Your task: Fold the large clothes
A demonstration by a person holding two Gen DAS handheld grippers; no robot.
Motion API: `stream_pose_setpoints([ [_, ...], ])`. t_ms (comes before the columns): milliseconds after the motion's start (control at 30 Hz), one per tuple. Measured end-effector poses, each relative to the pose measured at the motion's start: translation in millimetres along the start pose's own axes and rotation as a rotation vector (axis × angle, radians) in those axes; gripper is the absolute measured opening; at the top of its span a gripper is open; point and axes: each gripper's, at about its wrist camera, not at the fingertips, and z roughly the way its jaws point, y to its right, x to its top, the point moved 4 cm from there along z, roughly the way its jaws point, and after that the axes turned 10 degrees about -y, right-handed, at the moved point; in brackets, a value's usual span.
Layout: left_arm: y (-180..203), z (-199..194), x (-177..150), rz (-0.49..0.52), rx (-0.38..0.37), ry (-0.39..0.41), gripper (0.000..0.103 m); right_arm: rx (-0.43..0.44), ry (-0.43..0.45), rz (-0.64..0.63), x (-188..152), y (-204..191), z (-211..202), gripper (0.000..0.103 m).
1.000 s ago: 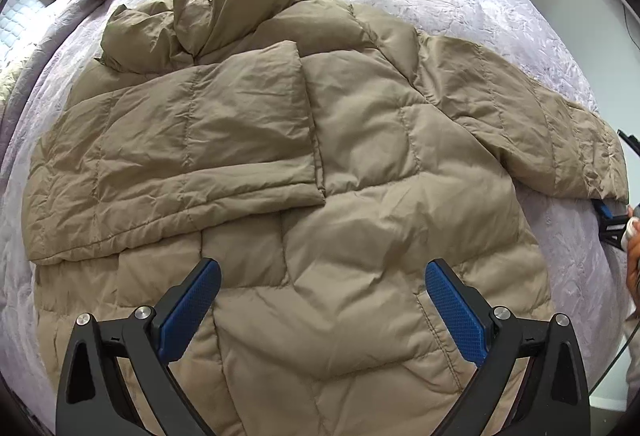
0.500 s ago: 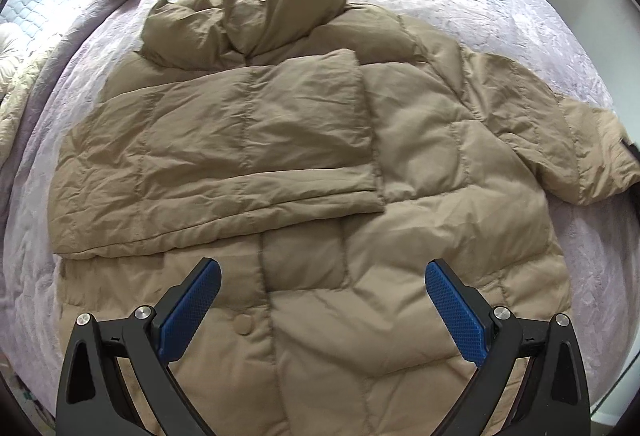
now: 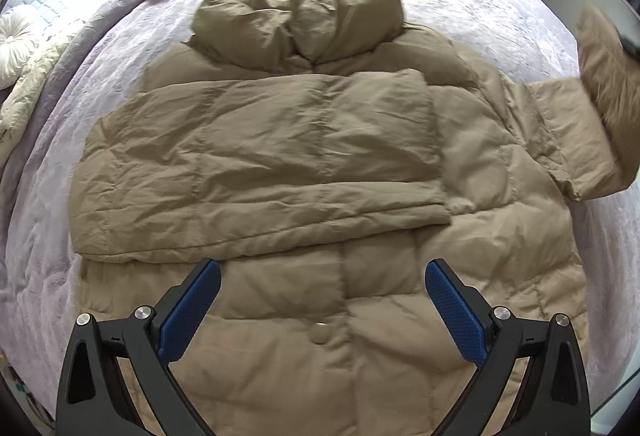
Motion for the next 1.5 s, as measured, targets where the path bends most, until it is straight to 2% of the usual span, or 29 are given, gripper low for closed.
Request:
stream_pose_setpoints([
  [167, -29.2, 6.5, 1.0, -0.039, 0.015, -0.008, 0.102, -0.105, -0.099, -0.320, -39.6, -88.4, 60.4, 0.006],
  [267, -45.3, 9.5, 0.8, -0.058, 0.025, -0.005, 0.102, -0.150, -0.189, -0.413, -74.6, -110.6, 95.8, 0.006],
  [467, -76.4, 13.7, 1.9, -0.108, 0.012, 0.014, 0.102, -0.259, -0.351, -0.491, -133.4, -108.2, 162.8, 0.006],
  [633, -94.0, 13.5, 9.1, -0.137, -0.025, 0.048, 0.102, -0.347, -0.474, -0.437, -157.0, -74.6, 206.1, 0.007],
  [667, -95.8, 13.5, 10.2, -0.137, -0.028, 0.054, 0.102, -0.341, -0.480, -0.419, -158.1, -72.8, 205.4, 0.014],
  [700, -97.3, 14.3, 12.0, -0.137, -0.034, 0.058, 0.102, -0.329, -0.484, -0.408, -158.8, -70.5, 201.7, 0.032],
  [733, -98.7, 15.3, 14.2, -0.137, -0.043, 0.061, 0.102, -0.302, -0.493, -0.382, -158.6, -70.3, 194.4, 0.045],
  [767, -98.9, 15.6, 14.9, -0.138, -0.052, 0.064, 0.102, -0.267, -0.492, -0.347, -157.2, -70.0, 184.4, 0.069],
  [800, -100.0, 16.0, 16.8, -0.138, -0.066, 0.070, 0.102, -0.245, -0.470, -0.313, -153.4, -71.2, 175.5, 0.073],
  [867, -100.9, 15.9, 20.3, -0.144, -0.093, 0.079, 0.102, -0.223, -0.426, -0.256, -146.0, -65.7, 155.9, 0.073],
  [967, -104.6, 13.9, 25.7, -0.177, -0.173, 0.093, 0.102, -0.189, -0.336, -0.093, -126.8, -44.9, 133.7, 0.069],
  [1033, -112.9, 11.2, 30.5, -0.210, -0.241, 0.102, 0.102, -0.168, -0.279, 0.021, -111.0, -29.3, 126.2, 0.040],
  [1067, -115.8, 9.0, 32.1, -0.223, -0.267, 0.111, 0.102, -0.171, -0.269, 0.041, -107.6, -26.5, 127.5, 0.016],
  [1100, -120.8, 5.5, 34.1, -0.239, -0.303, 0.124, 0.102, -0.164, -0.250, 0.058, -102.5, -26.2, 128.9, 0.009],
  [1167, -130.3, -0.7, 37.2, -0.260, -0.369, 0.150, 0.102, -0.152, -0.232, 0.006, -99.1, -41.2, 133.2, 0.008],
  [1267, -145.7, -10.0, 42.6, -0.287, -0.498, 0.183, 0.102, -0.155, -0.248, -0.224, -107.4, -91.7, 141.0, 0.008],
  [1333, -154.3, -12.6, 45.7, -0.305, -0.593, 0.186, 0.102, -0.140, -0.302, -0.377, -128.0, -125.9, 155.8, 0.008],
  [1433, -157.4, -11.9, 49.6, -0.311, -0.676, 0.177, 0.102, -0.155, -0.405, -0.528, -166.6, -154.8, 180.9, 0.010],
  [1467, -156.2, -10.5, 50.3, -0.309, -0.691, 0.170, 0.102, -0.169, -0.438, -0.560, -178.4, -157.2, 186.6, 0.020],
  [1500, -154.5, -8.4, 49.1, -0.308, -0.707, 0.166, 0.102, -0.191, -0.478, -0.592, -191.7, -158.5, 194.4, 0.041],
])
